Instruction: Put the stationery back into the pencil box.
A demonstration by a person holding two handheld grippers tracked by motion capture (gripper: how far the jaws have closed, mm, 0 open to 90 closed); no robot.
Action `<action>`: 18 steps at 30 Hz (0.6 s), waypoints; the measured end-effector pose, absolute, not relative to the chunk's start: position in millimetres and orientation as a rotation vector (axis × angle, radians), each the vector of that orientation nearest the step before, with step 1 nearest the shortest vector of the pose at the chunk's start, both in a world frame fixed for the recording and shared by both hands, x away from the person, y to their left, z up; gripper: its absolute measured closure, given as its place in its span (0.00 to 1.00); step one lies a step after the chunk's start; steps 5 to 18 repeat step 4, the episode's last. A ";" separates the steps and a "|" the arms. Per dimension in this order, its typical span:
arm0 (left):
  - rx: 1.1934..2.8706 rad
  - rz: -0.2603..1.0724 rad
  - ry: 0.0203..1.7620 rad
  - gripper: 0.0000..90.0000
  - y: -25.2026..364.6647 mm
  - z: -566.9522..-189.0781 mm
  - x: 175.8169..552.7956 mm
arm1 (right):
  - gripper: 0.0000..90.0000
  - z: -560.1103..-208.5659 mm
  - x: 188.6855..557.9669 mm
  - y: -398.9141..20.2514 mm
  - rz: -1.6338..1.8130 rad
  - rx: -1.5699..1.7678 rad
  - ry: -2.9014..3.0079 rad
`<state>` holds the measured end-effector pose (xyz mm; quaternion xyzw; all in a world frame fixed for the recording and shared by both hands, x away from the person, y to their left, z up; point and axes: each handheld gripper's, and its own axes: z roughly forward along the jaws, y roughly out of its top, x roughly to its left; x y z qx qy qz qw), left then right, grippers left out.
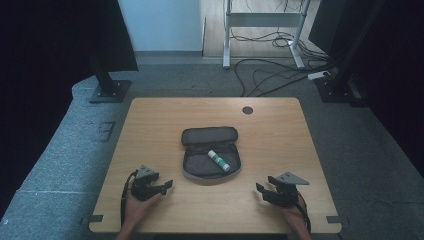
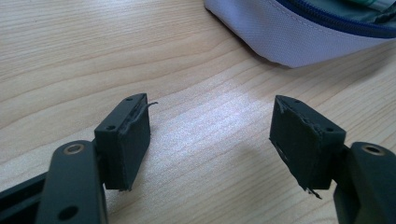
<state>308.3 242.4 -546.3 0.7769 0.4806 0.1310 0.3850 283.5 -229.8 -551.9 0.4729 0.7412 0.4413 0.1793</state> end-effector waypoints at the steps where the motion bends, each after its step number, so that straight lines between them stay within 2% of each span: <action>1: 1.979 0.333 1.224 0.32 242.4 -546.3 308.3 | 0.42 -551.9 283.5 -230.1 1.248 1.338 2.095; 18: 1.977 0.331 1.224 0.32 242.6 -546.4 308.3 | 0.42 -551.9 283.5 -230.6 1.248 1.337 2.094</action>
